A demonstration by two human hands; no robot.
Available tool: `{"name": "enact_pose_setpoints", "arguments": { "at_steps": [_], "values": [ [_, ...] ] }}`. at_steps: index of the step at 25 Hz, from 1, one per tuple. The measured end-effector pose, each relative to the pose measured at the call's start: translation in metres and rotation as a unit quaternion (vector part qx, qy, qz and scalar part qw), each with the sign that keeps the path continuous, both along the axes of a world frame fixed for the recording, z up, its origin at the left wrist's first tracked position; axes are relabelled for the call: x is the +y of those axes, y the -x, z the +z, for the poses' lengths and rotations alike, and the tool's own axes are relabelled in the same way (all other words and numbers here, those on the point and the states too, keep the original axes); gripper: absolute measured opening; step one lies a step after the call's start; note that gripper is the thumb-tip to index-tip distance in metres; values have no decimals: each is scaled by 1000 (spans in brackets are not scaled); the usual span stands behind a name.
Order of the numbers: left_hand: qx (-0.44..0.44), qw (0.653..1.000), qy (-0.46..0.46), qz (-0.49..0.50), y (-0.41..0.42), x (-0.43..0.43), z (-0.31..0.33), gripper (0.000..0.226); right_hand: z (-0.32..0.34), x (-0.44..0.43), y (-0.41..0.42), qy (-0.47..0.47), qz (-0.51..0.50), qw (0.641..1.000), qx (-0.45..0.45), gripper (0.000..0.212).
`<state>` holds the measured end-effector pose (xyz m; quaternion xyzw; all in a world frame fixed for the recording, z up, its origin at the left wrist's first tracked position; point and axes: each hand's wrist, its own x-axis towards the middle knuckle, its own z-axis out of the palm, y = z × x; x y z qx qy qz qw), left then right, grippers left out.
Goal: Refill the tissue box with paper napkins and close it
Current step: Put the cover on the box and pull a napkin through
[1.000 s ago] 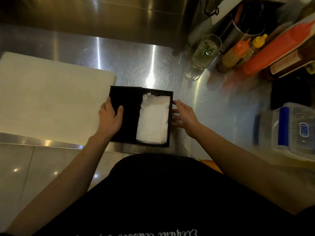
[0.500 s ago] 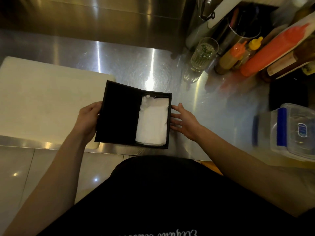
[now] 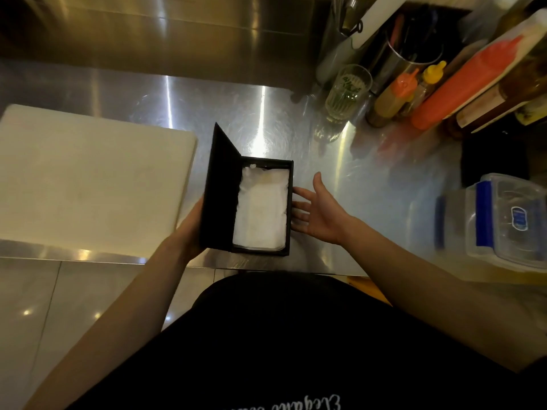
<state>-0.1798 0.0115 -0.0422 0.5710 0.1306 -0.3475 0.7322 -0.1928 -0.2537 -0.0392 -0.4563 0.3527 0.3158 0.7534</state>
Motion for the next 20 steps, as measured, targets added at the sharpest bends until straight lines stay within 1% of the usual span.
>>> {"name": "enact_pose_setpoints", "arguments": {
  "at_steps": [2,4,6,7,8,9,11,12,14,17,20],
  "values": [
    [7,999,-36,-40,-2,-11,-7,42,0,1,2,-13,0,1000,0,84],
    [17,996,-57,-69,-3,-23,-14,55,0,1,4,-23,7,1000,-4,86],
    [13,996,-66,-65,-2,-32,-21,70,-2,0,5,-28,14,999,-11,86],
    [7,995,-74,-60,-1,-35,-24,74,-3,0,6,-28,17,999,-14,85],
    [0,994,-89,-59,0,-38,-27,74,-4,1,7,-25,21,999,-17,80],
    [-8,992,-108,-59,1,-39,-29,71,-4,2,8,-18,24,999,-19,70],
    [-19,989,-137,-52,2,-42,-32,63,-4,5,10,1,32,999,-26,43],
    [-20,988,-144,-48,3,-43,-32,60,-3,6,12,11,34,999,-30,32],
    [-29,987,-153,-47,4,-44,-32,61,-1,9,13,32,31,998,-38,20],
    [-52,983,-165,-53,6,-44,-31,64,2,14,16,81,34,994,-61,14],
    [-67,980,-181,-54,7,-44,-29,63,1,19,17,127,40,987,-86,26]
  ]
}}
